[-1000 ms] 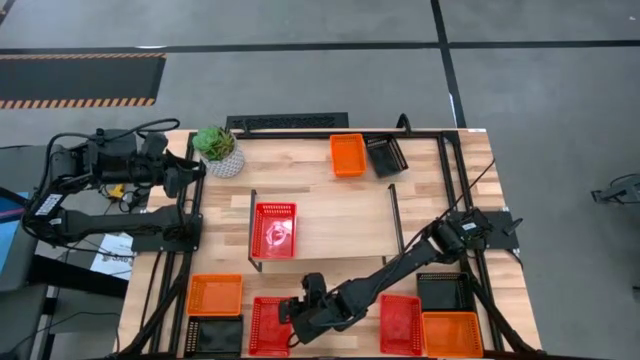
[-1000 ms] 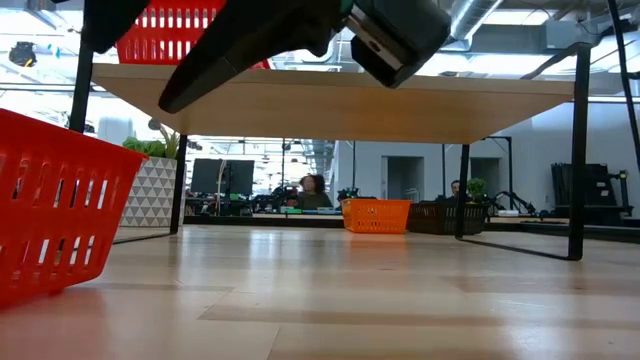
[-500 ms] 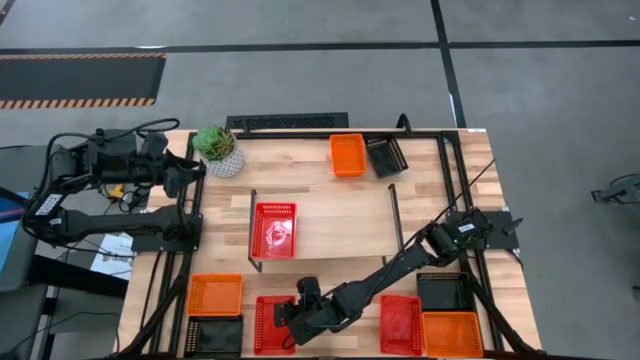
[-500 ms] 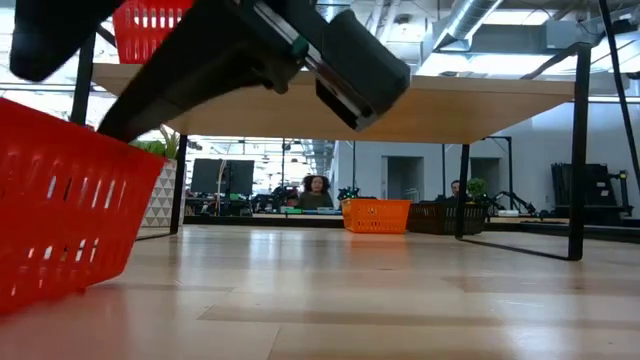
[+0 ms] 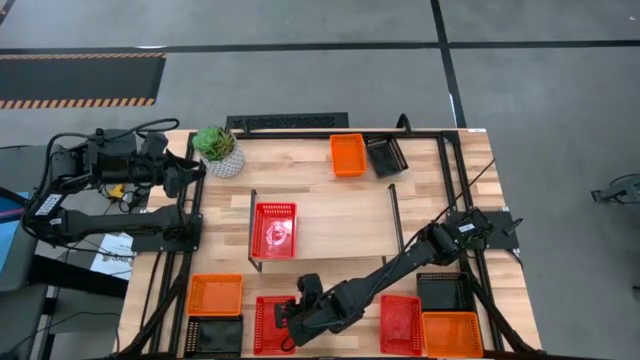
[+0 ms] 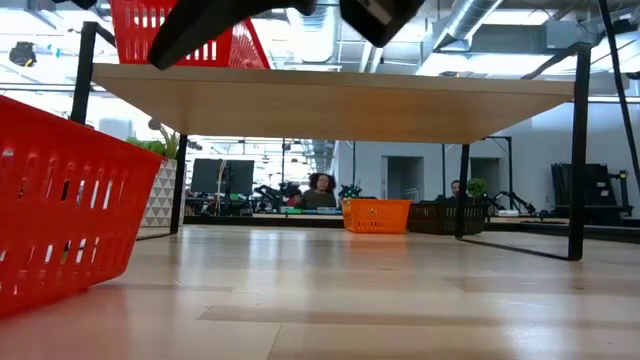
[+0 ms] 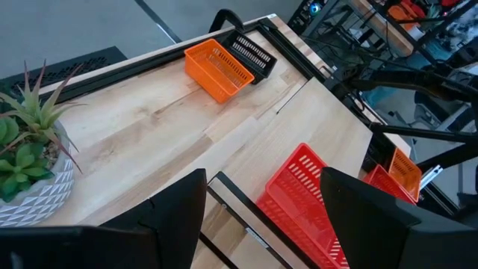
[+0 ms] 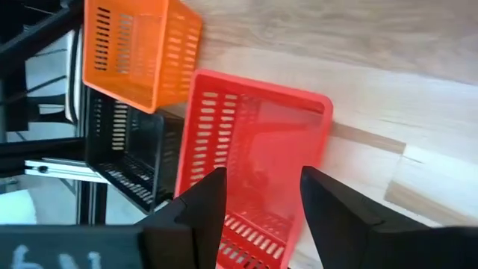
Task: Stack baskets on shelf by color
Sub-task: Stack the left red bin on top of the other red bin on the shelf
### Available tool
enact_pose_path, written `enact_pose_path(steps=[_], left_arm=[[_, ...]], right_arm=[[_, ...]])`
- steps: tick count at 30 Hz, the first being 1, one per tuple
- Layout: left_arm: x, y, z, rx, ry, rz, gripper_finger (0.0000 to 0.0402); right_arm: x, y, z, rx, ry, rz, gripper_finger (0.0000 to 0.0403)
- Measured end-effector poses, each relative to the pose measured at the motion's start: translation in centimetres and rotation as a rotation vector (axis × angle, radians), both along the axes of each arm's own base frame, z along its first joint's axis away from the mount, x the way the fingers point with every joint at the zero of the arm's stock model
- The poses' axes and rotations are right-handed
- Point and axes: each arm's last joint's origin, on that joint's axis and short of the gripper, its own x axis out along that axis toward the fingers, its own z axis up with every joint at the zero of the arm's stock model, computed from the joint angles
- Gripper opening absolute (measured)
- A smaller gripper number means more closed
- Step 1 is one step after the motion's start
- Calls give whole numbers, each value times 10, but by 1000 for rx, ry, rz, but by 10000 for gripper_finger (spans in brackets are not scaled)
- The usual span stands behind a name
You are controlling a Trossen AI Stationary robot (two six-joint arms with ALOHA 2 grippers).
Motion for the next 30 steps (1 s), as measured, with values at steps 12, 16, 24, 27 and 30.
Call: enact_pose_path(steps=[12,16,24,27,30], left_arm=[[0,0,0,0,0,0,249],[0,0,0,0,1,0,249],[0,0,0,0,1,0,249],[0,0,0,2,2,3,249],[0,0,0,9,4,15,249]], right_arm=[[-5,-2,-12,-30,74,6,182],[-5,0,-15,-20,77,15,182],[-6,-1,-20,-32,90,17,182],[-6,-2,-20,-39,93,18,182],[-5,-1,-19,-32,81,17,182]])
